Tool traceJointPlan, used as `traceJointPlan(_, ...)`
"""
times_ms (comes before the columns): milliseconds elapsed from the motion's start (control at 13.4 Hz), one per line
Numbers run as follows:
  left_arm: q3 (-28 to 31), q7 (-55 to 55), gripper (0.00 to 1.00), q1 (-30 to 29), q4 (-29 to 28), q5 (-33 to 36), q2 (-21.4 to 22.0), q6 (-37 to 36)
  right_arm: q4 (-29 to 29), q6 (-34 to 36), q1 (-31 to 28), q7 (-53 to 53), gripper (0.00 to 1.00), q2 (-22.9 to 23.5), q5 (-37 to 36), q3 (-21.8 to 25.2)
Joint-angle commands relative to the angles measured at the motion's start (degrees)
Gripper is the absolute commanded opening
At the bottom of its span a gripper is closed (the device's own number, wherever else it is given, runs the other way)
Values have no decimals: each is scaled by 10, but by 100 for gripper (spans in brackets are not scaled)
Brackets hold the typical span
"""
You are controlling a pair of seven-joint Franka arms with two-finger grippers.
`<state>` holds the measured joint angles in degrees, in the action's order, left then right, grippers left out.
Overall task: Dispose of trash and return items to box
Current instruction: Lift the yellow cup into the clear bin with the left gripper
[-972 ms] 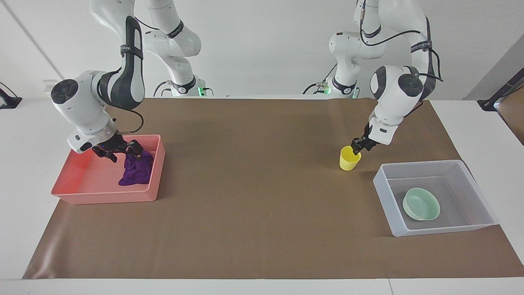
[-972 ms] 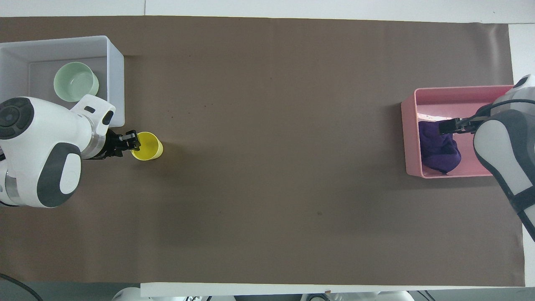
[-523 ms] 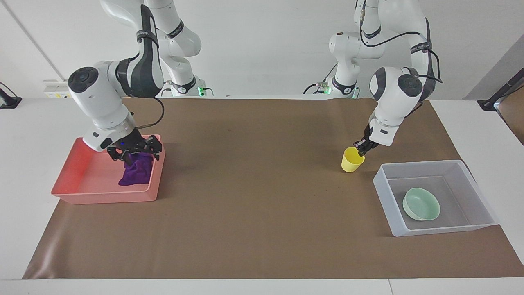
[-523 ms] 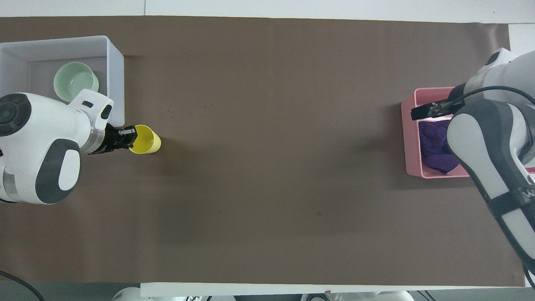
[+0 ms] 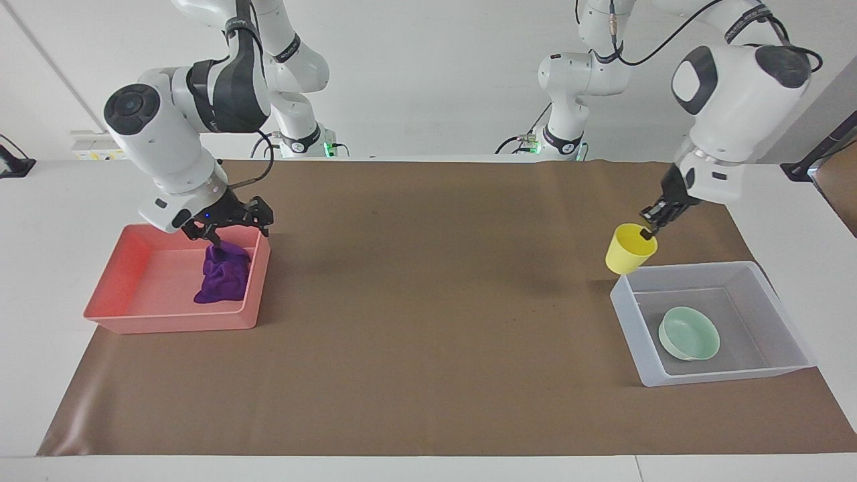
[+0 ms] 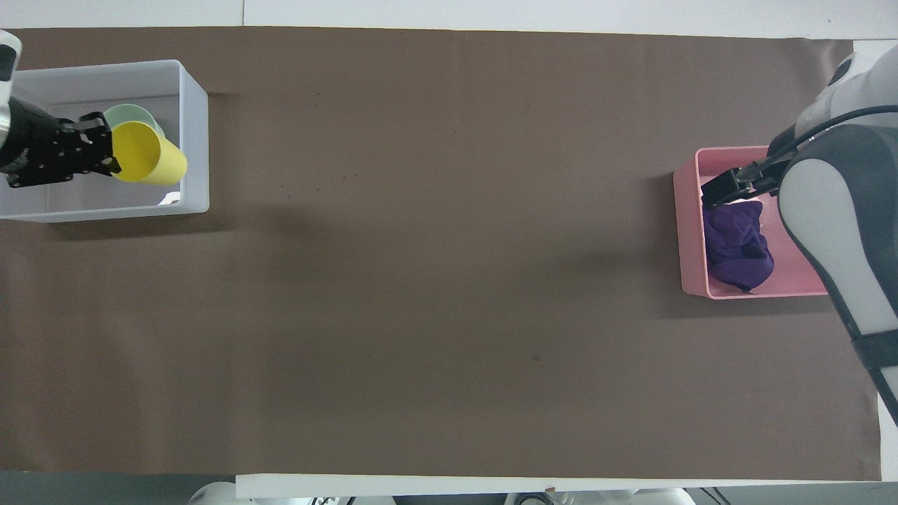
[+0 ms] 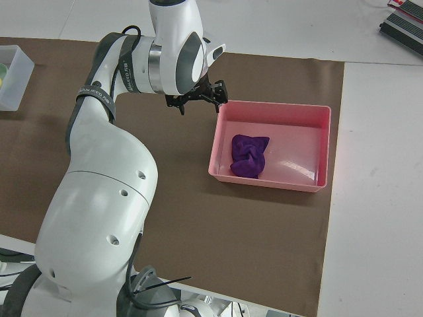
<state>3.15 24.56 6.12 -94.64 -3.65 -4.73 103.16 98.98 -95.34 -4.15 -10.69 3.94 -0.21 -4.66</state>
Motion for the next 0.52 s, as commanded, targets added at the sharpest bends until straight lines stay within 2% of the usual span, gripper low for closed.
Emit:
traceJointPlan(0, -2, -111, 0, -51, 66, 18, -91, 22, 0, 58, -9, 6, 99, -45, -9, -3)
traceJointPlan(150, -2, -159, 0, -70, 21, 34, -117, 125, 5, 85, -9, 6, 100, -72, -9, -2)
traceJointPlan(299, -2, -186, 0, -77, 20, 36, -156, 161, 17, 112, -9, 2, 100, -98, -9, -2)
traceJointPlan(449, -2, -215, 0, -81, -9, 36, -165, 198, 41, 116, -10, -1, 100, -125, -8, 1)
